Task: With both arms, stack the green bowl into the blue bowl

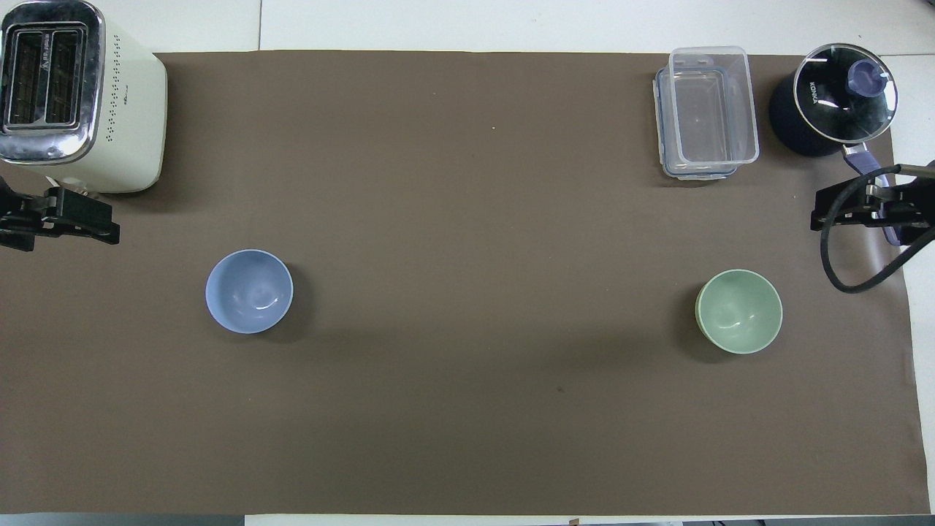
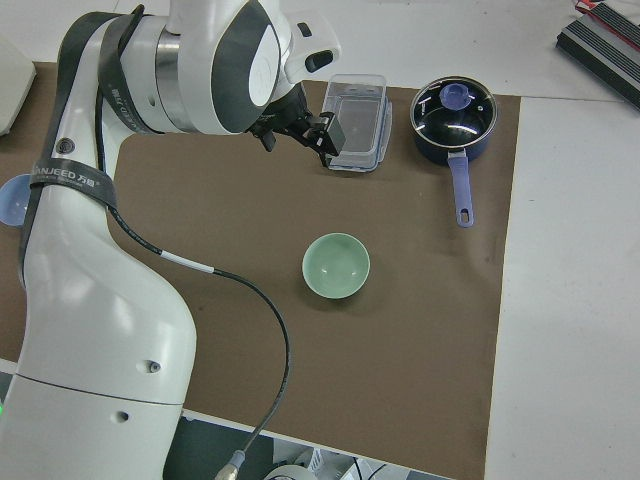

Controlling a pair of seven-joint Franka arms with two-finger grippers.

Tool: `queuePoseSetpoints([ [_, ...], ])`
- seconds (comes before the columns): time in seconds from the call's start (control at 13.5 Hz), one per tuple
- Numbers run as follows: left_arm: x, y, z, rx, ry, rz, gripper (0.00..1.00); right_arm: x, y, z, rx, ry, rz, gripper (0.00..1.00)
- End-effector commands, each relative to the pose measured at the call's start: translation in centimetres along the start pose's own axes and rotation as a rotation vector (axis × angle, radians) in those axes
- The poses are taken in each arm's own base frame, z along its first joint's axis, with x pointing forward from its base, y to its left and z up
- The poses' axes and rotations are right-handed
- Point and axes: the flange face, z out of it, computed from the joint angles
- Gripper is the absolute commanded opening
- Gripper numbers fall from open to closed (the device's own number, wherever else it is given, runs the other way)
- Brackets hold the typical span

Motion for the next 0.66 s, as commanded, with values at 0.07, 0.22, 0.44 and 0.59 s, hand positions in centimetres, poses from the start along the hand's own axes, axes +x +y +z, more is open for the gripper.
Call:
queuePoseSetpoints([
  [0.07,-0.46,0.05,-0.22,0.010,-0.008,-0.002,1.00,-0.27,0.03,0.03,-0.006,-0.009,-0.039,1.00],
  [0.22,-0.40,0.03,-0.19,0.011,-0.005,0.001,1.00,-0.29,-0.10,0.02,-0.009,-0.008,-0.052,1.00],
  [0.44,-0.31,0.12,-0.26,0.011,0.004,0.002,1.00,-0.21,-0.06,0.10,-0.007,-0.004,-0.054,1.00],
  [0.59,-0.30,0.06,-0.20,0.009,0.003,0.001,1.00,-0.91,0.39,0.91,-0.010,-0.024,-0.049,1.00],
])
